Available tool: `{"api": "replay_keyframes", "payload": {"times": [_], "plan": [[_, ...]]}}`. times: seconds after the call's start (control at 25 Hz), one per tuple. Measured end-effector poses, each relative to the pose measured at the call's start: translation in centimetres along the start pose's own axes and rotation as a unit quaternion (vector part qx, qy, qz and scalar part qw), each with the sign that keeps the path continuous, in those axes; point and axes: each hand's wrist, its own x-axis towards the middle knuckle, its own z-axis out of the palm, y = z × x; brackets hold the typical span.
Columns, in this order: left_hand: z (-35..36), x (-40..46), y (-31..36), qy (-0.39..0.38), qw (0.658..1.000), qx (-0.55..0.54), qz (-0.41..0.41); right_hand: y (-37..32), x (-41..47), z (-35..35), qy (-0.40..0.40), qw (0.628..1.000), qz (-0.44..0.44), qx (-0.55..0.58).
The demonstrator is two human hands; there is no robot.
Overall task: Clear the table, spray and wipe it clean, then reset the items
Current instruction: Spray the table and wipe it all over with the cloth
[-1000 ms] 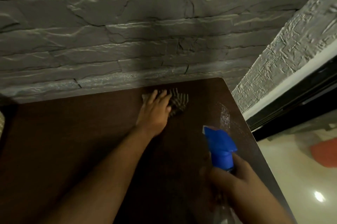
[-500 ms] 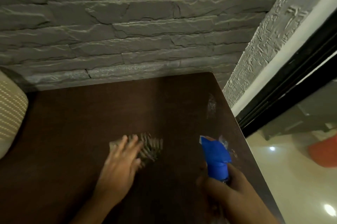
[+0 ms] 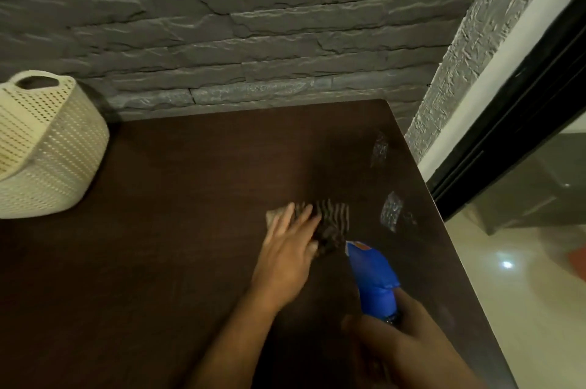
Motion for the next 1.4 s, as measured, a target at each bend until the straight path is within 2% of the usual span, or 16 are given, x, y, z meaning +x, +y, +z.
{"api": "replay_keyframes", "payload": {"times": [0.12, 0.28, 0.4, 0.48, 0.64, 0.76, 0.88, 1.04, 1.12, 1.24, 1.4], "plan": [[-1.6, -3.9, -4.0, 0.004, 0.999, 0.009, -0.051, 0.2, 0.6, 0.3, -0.014, 1.0, -0.007, -0.007], [-4.0, 5.8, -9.7, 0.019, 0.991, 0.061, -0.119, -0.8, 2.5, 1.3, 0.003, 0.999, -0.031, -0.037], [-4.2, 11.2, -9.7, 0.001, 0.978, 0.065, -0.197, -1.9, 4.4, 1.9, 0.011, 0.999, -0.027, -0.031], [-3.7, 9.7, -8.1, 0.003, 0.984, 0.056, -0.168, -2.0, 4.6, 2.7, 0.018, 0.999, -0.021, -0.026], [-2.4, -2.5, -6.2, -0.007, 0.999, 0.001, -0.045, -0.7, 2.9, 3.8, 0.019, 1.0, 0.013, -0.016], [-3.7, -8.2, -8.6, -0.007, 0.998, 0.013, -0.067, 0.1, 1.3, 4.5, 0.015, 0.999, 0.036, -0.018], [-5.1, -2.2, -11.3, 0.012, 0.993, 0.054, -0.101, 0.6, 0.3, 5.0, 0.033, 0.997, 0.046, -0.055], [-6.6, 6.8, -12.2, -0.019, 0.982, 0.052, -0.178, 1.8, -0.4, 5.9, 0.045, 0.996, 0.045, -0.07], [-6.3, 5.5, -11.5, -0.007, 0.982, 0.035, -0.185, 3.2, -1.5, 6.7, 0.025, 0.994, 0.049, -0.091], [-5.2, -0.2, -10.9, 0.056, 0.987, 0.025, -0.146, 5.4, -3.8, 7.4, 0.008, 0.991, 0.063, -0.121], [-4.9, -5.1, -10.1, 0.052, 0.983, 0.019, -0.176, 6.8, -6.8, 5.4, 0.04, 0.989, 0.061, -0.13]]}}
